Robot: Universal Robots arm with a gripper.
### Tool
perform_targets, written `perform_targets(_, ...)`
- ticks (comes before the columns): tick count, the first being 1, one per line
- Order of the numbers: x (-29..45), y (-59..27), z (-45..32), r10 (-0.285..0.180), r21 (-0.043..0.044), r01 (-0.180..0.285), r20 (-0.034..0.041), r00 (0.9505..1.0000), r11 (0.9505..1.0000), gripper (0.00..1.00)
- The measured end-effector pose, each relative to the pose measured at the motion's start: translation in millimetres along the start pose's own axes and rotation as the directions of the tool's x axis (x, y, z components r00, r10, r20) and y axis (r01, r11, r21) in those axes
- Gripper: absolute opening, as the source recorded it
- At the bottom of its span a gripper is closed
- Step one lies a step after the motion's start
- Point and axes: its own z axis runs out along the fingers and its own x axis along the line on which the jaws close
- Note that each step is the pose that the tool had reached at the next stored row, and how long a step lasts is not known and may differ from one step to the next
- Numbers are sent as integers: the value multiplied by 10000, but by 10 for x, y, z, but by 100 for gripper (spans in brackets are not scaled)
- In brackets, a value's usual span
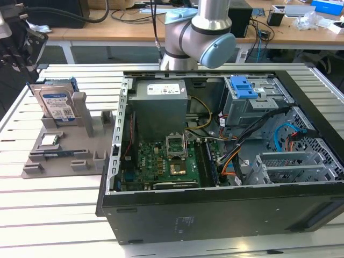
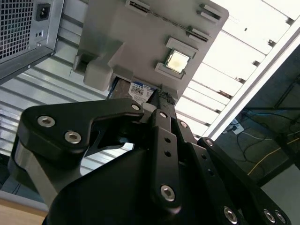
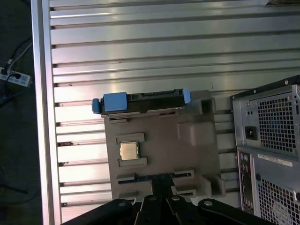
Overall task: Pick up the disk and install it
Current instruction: 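Reach for the disk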
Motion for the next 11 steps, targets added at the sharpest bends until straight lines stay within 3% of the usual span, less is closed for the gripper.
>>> perform_targets(5, 48, 89, 12, -1, 1, 1, 0, 10000, 10000, 11)
perform_targets(11, 180, 252, 39, -1, 25, 1, 0, 10000, 10000, 11)
